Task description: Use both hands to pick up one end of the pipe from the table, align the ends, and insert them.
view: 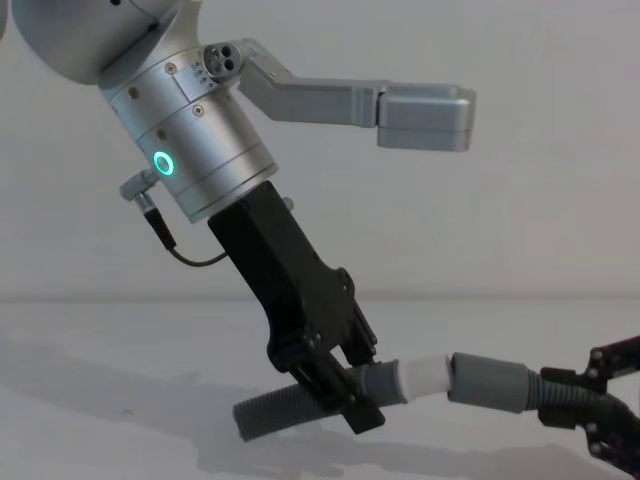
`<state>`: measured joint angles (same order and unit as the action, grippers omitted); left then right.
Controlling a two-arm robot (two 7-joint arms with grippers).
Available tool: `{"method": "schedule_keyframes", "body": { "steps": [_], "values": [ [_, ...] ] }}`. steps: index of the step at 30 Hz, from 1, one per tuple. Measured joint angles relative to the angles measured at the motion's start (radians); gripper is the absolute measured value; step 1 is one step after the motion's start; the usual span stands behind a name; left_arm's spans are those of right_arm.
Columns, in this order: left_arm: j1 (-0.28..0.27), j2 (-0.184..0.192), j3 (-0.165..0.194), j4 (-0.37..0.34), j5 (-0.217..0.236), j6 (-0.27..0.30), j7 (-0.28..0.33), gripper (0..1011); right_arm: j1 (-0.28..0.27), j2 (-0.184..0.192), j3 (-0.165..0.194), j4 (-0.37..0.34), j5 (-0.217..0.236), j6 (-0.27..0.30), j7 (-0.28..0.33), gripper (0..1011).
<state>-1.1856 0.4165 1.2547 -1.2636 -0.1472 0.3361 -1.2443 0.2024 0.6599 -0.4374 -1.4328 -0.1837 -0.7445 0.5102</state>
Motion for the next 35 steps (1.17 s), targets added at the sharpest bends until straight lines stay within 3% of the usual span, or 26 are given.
{"method": "schedule_keyframes", "body": {
  "steps": [35],
  "values": [
    [-0.014, -0.019, 0.016, 0.018, -0.003, -0.011, -0.016, 372, 0.006, -0.001, -0.014, -0.006, -0.01, 0.002, 0.001, 162]
  ]
}}
